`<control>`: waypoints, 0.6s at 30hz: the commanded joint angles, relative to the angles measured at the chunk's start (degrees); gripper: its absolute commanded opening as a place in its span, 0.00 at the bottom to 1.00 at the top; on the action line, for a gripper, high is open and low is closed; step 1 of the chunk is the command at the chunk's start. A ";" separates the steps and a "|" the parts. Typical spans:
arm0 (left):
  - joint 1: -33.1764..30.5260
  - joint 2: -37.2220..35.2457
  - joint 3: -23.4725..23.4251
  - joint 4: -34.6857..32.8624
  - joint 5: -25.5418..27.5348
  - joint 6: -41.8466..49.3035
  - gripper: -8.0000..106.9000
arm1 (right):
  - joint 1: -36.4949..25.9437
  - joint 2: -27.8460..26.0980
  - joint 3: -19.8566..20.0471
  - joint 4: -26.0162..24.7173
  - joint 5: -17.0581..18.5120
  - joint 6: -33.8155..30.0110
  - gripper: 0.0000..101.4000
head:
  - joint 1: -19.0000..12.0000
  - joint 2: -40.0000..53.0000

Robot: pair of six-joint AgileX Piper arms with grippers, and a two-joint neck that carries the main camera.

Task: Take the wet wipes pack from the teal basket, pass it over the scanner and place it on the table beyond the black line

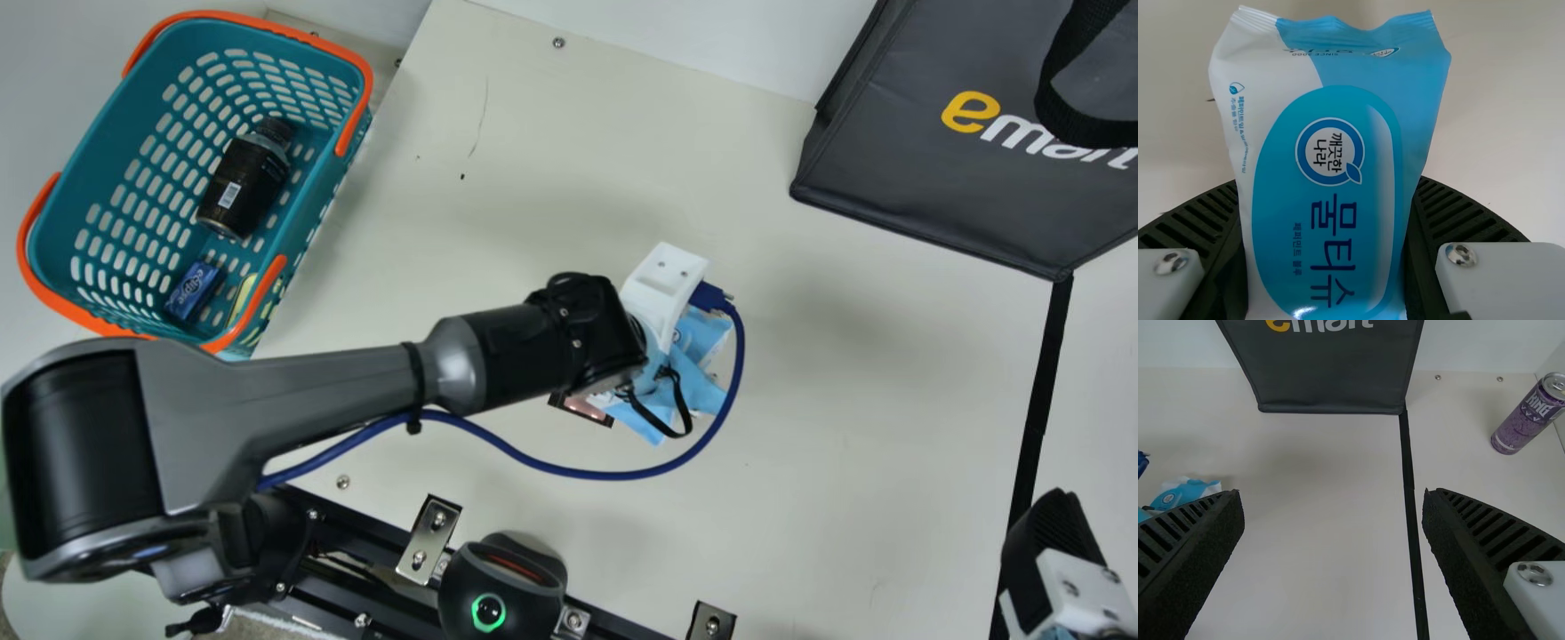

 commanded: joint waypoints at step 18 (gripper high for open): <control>-2.26 6.78 -6.65 0.85 -1.06 -10.48 0.41 | 0.00 0.00 0.00 0.00 0.00 0.00 0.94 | -1.66 0.14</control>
